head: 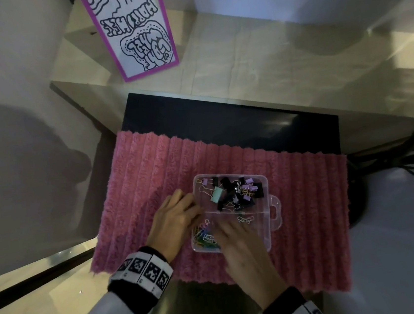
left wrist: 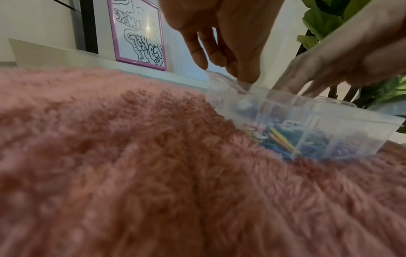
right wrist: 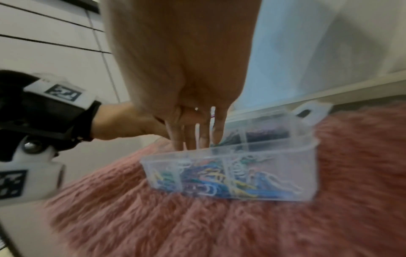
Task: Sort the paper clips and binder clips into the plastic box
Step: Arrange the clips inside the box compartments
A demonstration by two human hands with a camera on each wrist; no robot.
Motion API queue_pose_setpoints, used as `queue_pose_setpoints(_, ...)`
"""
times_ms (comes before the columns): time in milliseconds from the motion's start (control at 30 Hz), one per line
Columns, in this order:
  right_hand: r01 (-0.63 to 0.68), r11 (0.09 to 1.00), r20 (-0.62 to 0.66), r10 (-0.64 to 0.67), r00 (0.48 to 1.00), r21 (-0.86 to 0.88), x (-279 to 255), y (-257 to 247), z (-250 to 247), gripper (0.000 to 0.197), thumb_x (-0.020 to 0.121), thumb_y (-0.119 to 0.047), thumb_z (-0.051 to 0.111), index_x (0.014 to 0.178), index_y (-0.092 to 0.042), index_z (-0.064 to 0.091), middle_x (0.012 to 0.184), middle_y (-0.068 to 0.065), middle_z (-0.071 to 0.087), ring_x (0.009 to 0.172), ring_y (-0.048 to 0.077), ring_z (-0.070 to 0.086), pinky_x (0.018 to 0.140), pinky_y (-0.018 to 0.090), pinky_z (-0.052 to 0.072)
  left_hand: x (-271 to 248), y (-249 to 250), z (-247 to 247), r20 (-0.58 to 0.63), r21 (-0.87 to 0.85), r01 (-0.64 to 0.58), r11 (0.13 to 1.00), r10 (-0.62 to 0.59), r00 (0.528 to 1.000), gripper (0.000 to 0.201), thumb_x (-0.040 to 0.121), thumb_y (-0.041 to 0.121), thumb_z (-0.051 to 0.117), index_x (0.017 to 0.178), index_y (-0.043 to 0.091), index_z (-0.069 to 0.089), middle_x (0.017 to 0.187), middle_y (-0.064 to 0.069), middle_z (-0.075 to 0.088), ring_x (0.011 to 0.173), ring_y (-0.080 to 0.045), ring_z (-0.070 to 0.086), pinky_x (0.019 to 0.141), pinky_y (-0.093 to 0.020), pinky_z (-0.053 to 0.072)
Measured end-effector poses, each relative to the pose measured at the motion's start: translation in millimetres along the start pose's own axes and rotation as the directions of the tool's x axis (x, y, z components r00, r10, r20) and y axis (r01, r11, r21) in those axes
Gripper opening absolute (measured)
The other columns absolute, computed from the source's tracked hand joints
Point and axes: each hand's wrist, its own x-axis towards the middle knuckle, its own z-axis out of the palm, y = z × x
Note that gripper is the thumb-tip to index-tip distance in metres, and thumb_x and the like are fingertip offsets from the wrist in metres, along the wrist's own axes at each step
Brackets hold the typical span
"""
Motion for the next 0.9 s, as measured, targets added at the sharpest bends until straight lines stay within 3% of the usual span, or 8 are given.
queue_pose_setpoints(100, -0.181, 0.982, 0.016, 0.182, 0.983, -0.046, -9, 17, 1, 0.067, 0.046, -0.018, 0.085, 0.109, -0.012, 0.065, 0.109, 0.002, 0.068, 0.099, 0.017, 0.065, 0.087, 0.032, 0.055, 0, 1, 0, 0.004, 0.003, 0.018, 1.0, -0.018, 1.0, 0.022, 0.084, 0.032, 0.046, 0.08, 0.022, 0.065, 0.084, 0.009, 0.06, 0.083, -0.01, 0.038, 0.068, -0.026, 0.039)
queue_pose_setpoints(200, -0.211, 0.968, 0.019, 0.215, 0.976, -0.136, -12, 20, 8, 0.055, 0.052, -0.015, 0.081, 0.105, -0.008, 0.067, 0.105, 0.007, 0.067, 0.093, 0.023, 0.065, 0.079, 0.038, 0.058, 0, 2, 2, -0.001, 0.018, 0.015, 1.0, -0.015, 1.0, 0.022, 0.085, 0.031, 0.046, 0.08, 0.022, 0.065, 0.083, 0.008, 0.06, 0.082, -0.01, 0.038, 0.068, -0.026, 0.036)
queue_pose_setpoints(367, -0.179, 0.982, -0.037, 0.177, 0.983, -0.053, -20, 21, -12, 0.057, 0.032, -0.015, 0.089, 0.087, -0.016, 0.071, 0.083, -0.001, 0.069, 0.072, 0.015, 0.067, 0.06, 0.027, 0.059, -1, 5, -8, 0.018, -0.053, 0.071, 0.996, -0.07, 0.997, 0.027, 0.083, 0.037, 0.046, 0.089, 0.028, 0.07, 0.085, 0.008, 0.06, 0.083, -0.008, 0.038, 0.071, -0.019, 0.033)
queue_pose_setpoints(467, -0.226, 0.968, -0.14, 0.24, 0.961, 0.11, -6, 34, -30, 0.053, 0.043, -0.002, 0.084, 0.092, -0.012, 0.069, 0.092, 0.002, 0.069, 0.082, 0.018, 0.066, 0.061, 0.029, 0.059, 2, 5, -14, -0.048, -0.162, 0.236, 0.958, -0.246, 0.968, 0.02, 0.078, 0.02, 0.062, 0.094, 0.026, 0.072, 0.091, 0.003, 0.059, 0.087, -0.008, 0.037, 0.07, -0.021, 0.035)
queue_pose_setpoints(600, -0.187, 0.982, -0.04, 0.187, 0.982, -0.003, 24, 48, -33, 0.038, 0.054, 0.003, 0.078, 0.088, -0.012, 0.072, 0.091, 0.004, 0.069, 0.087, 0.023, 0.065, 0.067, 0.039, 0.059, 8, 10, -11, -0.039, -0.307, 0.323, 0.895, -0.351, 0.936, 0.03, 0.08, 0.005, 0.062, 0.105, 0.021, 0.068, 0.116, -0.005, 0.056, 0.107, -0.016, 0.047, 0.087, -0.024, 0.042)
queue_pose_setpoints(700, -0.188, 0.982, -0.033, 0.188, 0.982, 0.017, 33, 50, -28, 0.057, 0.052, 0.011, 0.072, 0.102, -0.015, 0.069, 0.097, 0.005, 0.067, 0.09, 0.025, 0.064, 0.061, 0.042, 0.057, 10, 14, -11, 0.027, -0.429, 0.335, 0.839, -0.358, 0.933, 0.034, 0.084, -0.002, 0.054, 0.112, 0.014, 0.064, 0.122, 0.002, 0.055, 0.108, -0.007, 0.051, 0.093, -0.007, 0.041)
queue_pose_setpoints(800, -0.179, 0.979, -0.064, 0.186, 0.98, 0.099, 26, 50, -26, 0.076, 0.054, 0.013, 0.073, 0.124, -0.012, 0.056, 0.119, 0.009, 0.06, 0.108, 0.027, 0.058, 0.082, 0.045, 0.054, 13, 11, -13, 0.005, -0.415, 0.342, 0.843, -0.374, 0.928, 0.036, 0.083, 0.002, 0.059, 0.117, 0.015, 0.062, 0.122, 0.001, 0.059, 0.103, -0.004, 0.052, 0.09, -0.001, 0.032)
queue_pose_setpoints(900, -0.234, 0.94, -0.088, 0.263, 0.961, 0.248, 11, 55, -29, 0.068, 0.069, 0.019, 0.058, 0.132, -0.007, 0.048, 0.131, 0.009, 0.05, 0.12, 0.025, 0.047, 0.096, 0.025, 0.042, 15, 9, -13, 0.022, -0.421, 0.362, 0.832, -0.389, 0.921, 0.036, 0.082, 0.005, 0.061, 0.116, 0.015, 0.062, 0.123, 0.001, 0.059, 0.105, -0.003, 0.05, 0.09, 0.0, 0.029)
